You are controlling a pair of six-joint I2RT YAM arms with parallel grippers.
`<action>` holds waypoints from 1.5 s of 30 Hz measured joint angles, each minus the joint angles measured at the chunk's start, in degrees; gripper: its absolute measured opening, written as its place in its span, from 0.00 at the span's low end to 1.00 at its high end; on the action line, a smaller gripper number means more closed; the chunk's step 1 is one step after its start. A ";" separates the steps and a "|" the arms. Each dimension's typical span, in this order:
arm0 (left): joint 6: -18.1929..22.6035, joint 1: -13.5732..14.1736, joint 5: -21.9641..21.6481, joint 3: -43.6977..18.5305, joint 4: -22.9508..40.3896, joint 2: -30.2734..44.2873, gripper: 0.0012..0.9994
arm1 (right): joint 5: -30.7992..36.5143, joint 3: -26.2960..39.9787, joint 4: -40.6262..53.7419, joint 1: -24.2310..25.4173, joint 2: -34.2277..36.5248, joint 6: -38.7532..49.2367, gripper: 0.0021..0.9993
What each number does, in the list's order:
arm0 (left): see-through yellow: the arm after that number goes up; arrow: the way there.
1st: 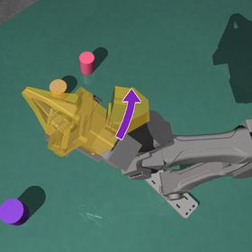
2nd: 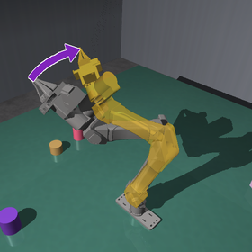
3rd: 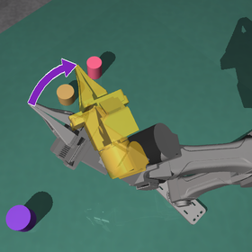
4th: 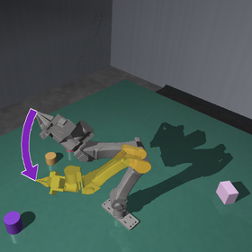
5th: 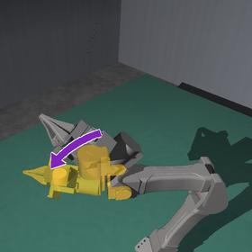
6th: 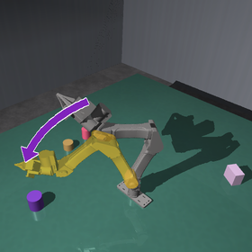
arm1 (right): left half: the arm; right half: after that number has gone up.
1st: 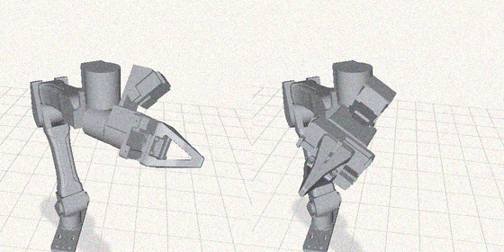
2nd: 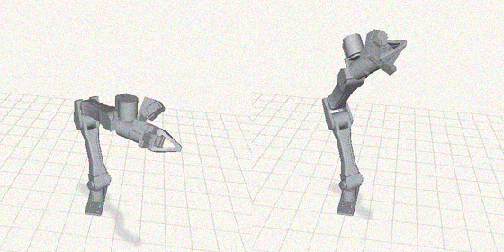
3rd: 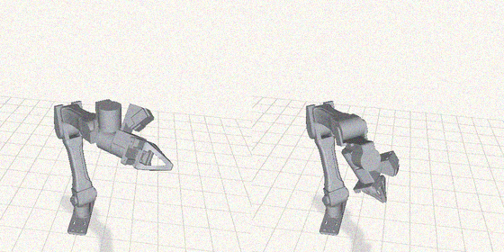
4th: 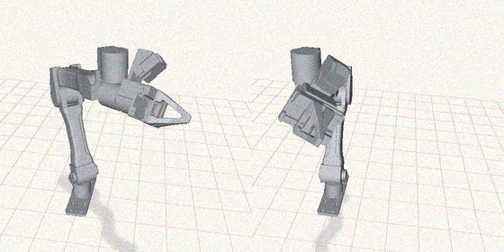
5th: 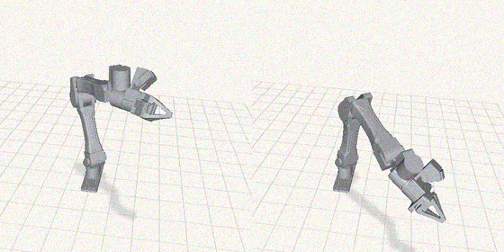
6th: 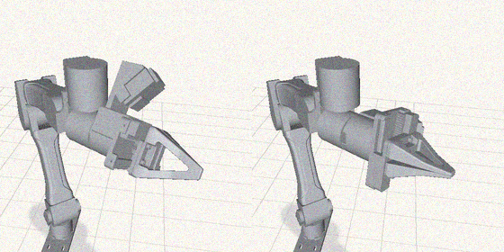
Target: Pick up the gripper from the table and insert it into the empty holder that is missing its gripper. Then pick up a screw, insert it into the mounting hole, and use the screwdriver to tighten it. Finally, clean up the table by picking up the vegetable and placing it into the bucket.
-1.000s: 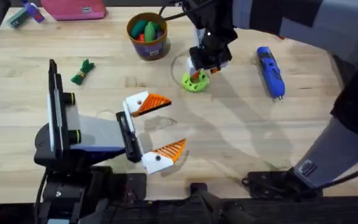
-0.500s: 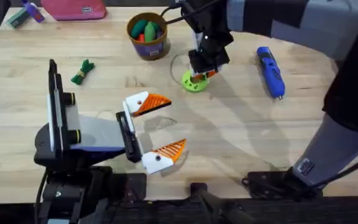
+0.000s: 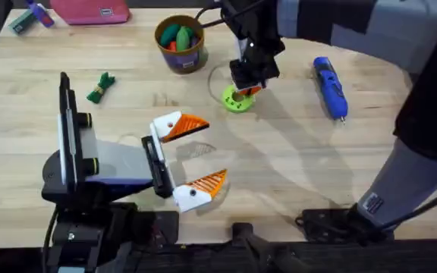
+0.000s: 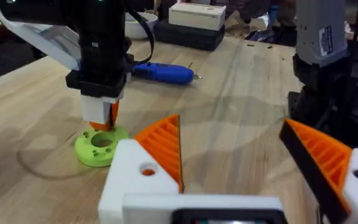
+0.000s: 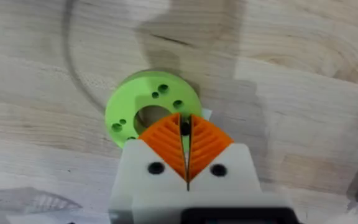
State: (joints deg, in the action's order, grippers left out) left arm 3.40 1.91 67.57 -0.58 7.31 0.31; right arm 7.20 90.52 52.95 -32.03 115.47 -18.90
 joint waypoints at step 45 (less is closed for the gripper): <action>0.00 0.00 0.02 0.00 0.00 -0.01 0.99 | 0.11 41.51 34.08 -19.96 -7.86 19.48 0.00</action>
State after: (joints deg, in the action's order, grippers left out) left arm 3.40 1.91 67.59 -0.58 7.31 0.30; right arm 7.31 132.03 87.03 -51.99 107.61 0.58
